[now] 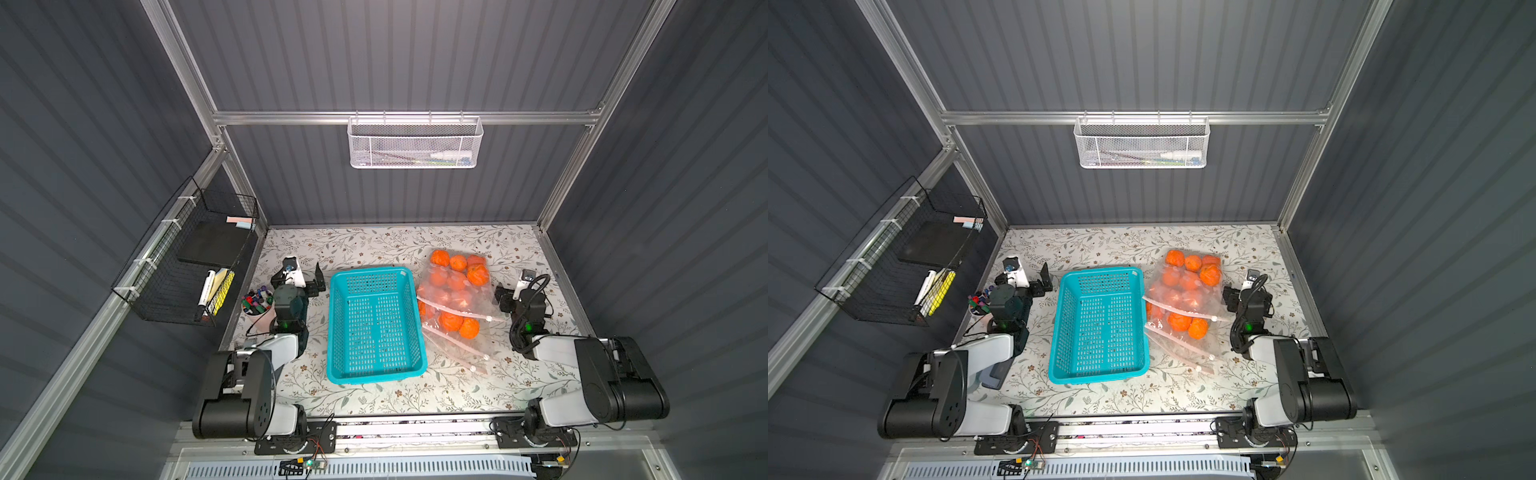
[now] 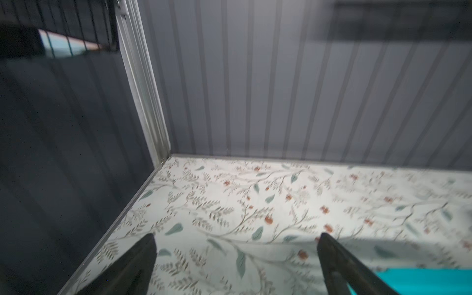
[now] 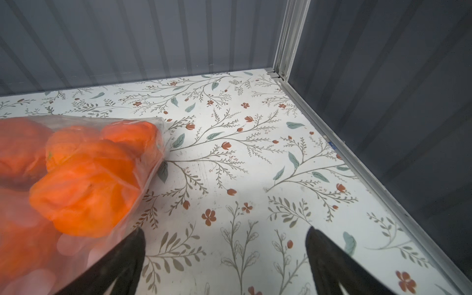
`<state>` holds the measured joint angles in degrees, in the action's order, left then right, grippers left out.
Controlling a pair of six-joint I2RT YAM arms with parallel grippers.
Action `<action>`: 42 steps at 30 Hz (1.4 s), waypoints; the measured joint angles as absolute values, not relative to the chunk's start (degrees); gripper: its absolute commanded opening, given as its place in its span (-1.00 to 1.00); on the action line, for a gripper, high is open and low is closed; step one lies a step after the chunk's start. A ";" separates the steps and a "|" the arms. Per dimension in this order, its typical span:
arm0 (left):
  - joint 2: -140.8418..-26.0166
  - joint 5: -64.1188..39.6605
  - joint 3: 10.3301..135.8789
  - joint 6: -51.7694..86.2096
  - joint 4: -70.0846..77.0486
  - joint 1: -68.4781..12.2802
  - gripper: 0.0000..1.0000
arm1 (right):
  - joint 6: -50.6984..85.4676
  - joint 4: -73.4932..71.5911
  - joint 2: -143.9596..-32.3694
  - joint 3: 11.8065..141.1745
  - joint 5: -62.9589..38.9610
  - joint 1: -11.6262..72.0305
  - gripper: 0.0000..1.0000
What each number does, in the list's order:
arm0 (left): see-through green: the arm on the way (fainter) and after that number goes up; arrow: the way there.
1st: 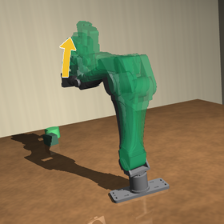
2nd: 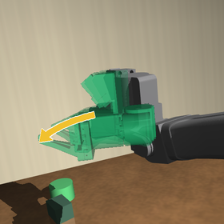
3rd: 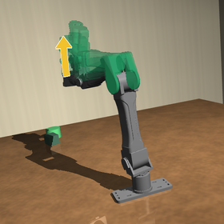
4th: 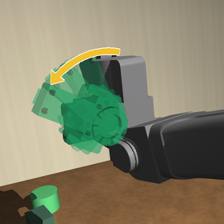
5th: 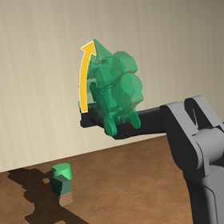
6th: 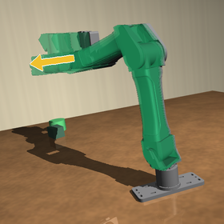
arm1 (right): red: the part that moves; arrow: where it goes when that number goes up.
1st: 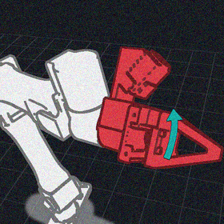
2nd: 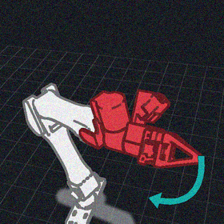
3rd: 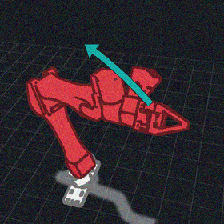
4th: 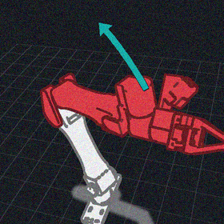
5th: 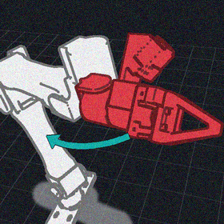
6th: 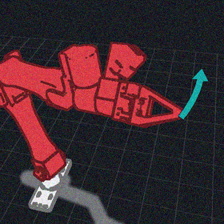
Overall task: Open the zip-top bag and take out the orange
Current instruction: Unzip the zipper on the zipper food storage bag.
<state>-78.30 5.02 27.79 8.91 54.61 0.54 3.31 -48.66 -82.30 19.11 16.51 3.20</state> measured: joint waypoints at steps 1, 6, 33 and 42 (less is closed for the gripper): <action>-77.69 4.14 28.91 11.31 53.39 0.54 0.99 | 2.87 -49.12 -82.08 18.72 16.73 3.27 0.98; -79.31 -3.18 39.55 19.25 39.20 0.54 0.99 | 6.50 -37.74 -72.75 22.94 20.53 3.14 0.98; -67.85 -18.09 58.39 13.47 8.12 -10.83 0.94 | 70.04 35.59 -28.47 27.77 -18.79 1.26 0.31; -67.79 -20.01 58.41 7.29 4.14 -12.36 0.92 | 82.61 26.30 -29.41 22.52 -20.14 1.26 0.24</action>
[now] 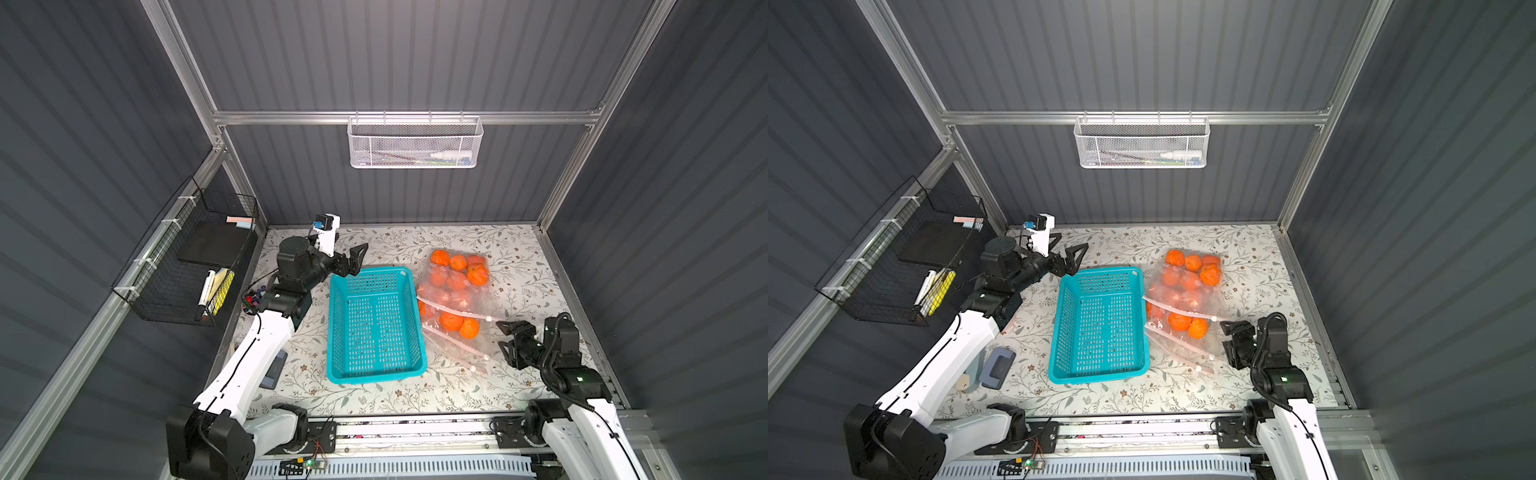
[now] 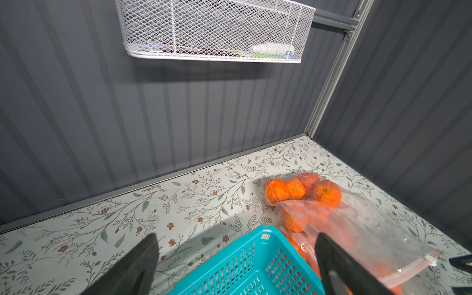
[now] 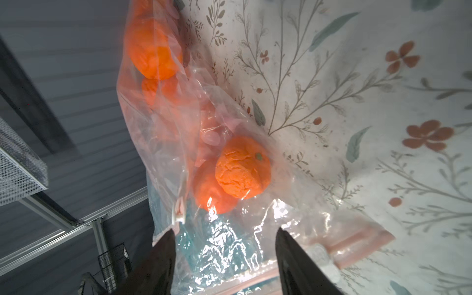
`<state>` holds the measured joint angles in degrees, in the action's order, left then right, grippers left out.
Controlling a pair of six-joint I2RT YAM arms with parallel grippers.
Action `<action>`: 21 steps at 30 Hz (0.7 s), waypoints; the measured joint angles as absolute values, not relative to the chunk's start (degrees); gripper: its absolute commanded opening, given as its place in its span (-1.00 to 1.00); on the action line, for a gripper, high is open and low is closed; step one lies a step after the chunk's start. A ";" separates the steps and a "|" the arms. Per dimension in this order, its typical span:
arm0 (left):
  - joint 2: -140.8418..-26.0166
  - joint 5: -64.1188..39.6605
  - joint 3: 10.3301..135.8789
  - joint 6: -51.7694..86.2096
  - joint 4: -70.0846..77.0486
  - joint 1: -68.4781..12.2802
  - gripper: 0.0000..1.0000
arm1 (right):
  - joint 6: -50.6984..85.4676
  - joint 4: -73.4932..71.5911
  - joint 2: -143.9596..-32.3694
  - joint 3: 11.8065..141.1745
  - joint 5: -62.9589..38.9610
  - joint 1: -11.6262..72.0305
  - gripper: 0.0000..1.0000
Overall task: Open the zip-top bag and take out the orange
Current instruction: Unzip the zipper on the zipper food storage bag.
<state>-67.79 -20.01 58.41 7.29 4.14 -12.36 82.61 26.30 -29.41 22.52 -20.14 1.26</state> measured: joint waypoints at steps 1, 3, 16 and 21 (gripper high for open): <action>-67.79 -20.18 58.41 6.92 3.95 -12.51 0.93 | 83.40 25.08 -29.63 22.20 -20.23 1.26 0.23; -67.79 -20.45 58.43 6.24 3.62 -12.64 0.93 | 84.18 23.38 -30.15 22.04 -20.21 1.26 0.23; -68.20 -20.40 60.73 2.37 1.58 -12.71 0.82 | 86.43 14.81 -39.99 22.96 -19.73 1.26 -0.62; -70.22 -21.69 63.26 -1.06 1.65 -13.78 0.73 | 86.56 14.13 -38.70 23.64 -18.76 1.26 -0.90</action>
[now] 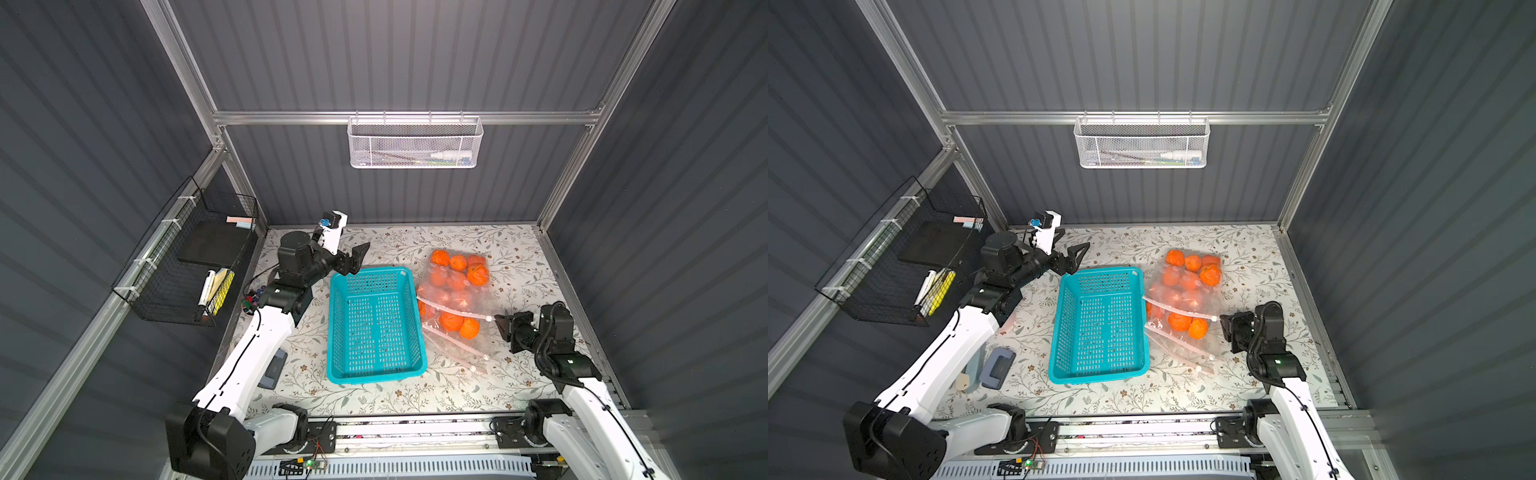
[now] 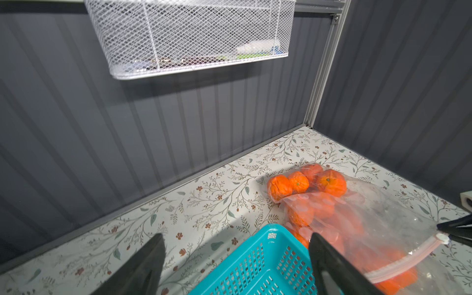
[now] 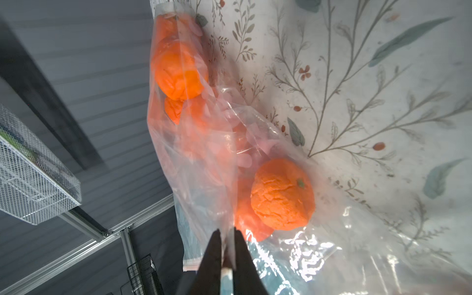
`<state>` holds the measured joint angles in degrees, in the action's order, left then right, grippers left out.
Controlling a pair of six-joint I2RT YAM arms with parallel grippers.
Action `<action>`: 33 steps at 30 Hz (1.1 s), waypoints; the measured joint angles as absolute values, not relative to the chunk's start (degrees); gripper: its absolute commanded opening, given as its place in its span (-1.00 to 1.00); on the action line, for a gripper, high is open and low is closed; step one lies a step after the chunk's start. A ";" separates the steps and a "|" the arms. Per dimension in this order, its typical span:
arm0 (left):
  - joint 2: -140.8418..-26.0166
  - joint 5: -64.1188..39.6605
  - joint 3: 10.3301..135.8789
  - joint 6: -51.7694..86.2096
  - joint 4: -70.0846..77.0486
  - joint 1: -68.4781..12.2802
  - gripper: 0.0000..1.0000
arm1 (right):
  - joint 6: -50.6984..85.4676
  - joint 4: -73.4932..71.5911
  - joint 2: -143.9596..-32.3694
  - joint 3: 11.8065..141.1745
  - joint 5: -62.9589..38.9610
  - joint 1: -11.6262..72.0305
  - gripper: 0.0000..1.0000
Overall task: Open the zip-top bag and take out the orange
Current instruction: Unzip the zipper on the zipper food storage bag.
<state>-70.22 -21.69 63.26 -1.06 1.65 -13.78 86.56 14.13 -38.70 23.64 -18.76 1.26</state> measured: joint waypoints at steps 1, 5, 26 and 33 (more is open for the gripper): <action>-71.07 -21.98 64.07 -2.50 1.76 -14.87 0.74 | 86.56 14.13 -38.22 23.64 -18.41 1.26 -0.93; -76.05 -21.80 68.31 -10.11 2.13 -23.18 0.78 | 86.89 14.37 -37.15 24.34 -17.78 1.26 -1.00; -104.57 -17.30 75.75 -46.19 12.82 -56.07 0.35 | 92.12 13.28 -36.16 25.52 -22.90 1.10 -1.00; -106.89 -16.88 75.42 -47.42 17.85 -56.49 0.13 | 92.64 13.17 -36.14 25.52 -23.42 1.06 -1.00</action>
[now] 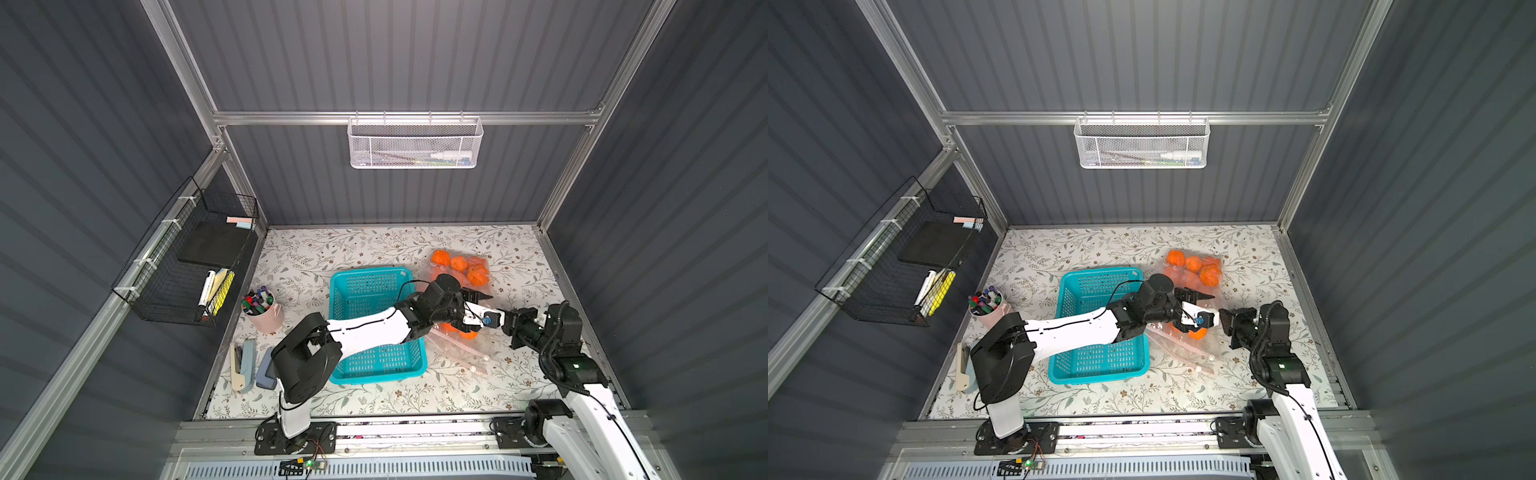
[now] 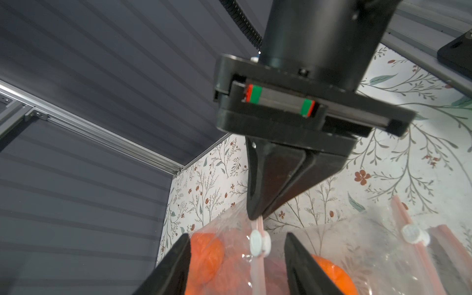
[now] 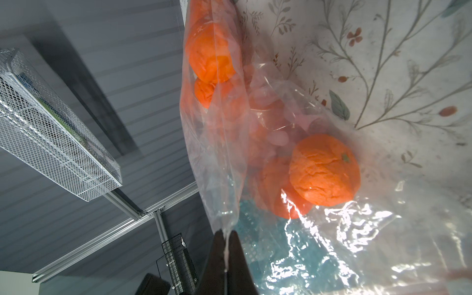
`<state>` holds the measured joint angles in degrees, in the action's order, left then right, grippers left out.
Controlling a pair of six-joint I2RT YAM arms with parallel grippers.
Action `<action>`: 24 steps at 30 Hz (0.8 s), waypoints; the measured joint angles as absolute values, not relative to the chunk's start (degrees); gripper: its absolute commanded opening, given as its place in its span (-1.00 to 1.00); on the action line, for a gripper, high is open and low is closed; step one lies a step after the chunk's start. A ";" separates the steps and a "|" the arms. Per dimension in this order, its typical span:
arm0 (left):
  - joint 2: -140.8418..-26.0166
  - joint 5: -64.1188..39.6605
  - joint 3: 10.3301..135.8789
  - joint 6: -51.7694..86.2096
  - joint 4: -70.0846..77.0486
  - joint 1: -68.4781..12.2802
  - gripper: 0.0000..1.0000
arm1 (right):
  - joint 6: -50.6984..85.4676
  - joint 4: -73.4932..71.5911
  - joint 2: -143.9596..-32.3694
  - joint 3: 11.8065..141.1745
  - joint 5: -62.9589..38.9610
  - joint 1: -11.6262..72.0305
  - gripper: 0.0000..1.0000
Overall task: Open the zip-top bag and take out the orange
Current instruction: Unzip the zipper on the zipper food storage bag.
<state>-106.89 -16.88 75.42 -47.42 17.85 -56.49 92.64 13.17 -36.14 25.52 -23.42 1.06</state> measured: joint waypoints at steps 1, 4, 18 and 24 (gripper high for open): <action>-107.24 -16.86 75.42 -47.53 18.17 -56.55 0.12 | 92.66 13.15 -36.10 25.52 -23.42 1.06 -1.00; -108.25 -16.62 75.42 -47.64 19.07 -56.86 0.12 | 92.86 12.99 -35.88 25.52 -23.40 0.99 -1.00; -111.74 -12.36 75.75 -48.03 21.06 -58.57 -0.33 | 93.86 12.86 -36.21 25.52 -24.25 0.78 -1.00; -111.79 -10.63 75.57 -48.05 22.68 -58.67 -0.56 | 93.93 12.75 -36.64 25.52 -24.45 0.78 -1.00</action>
<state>-111.79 -10.63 75.57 -48.05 22.68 -58.67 93.93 12.75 -36.64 25.52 -24.45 0.78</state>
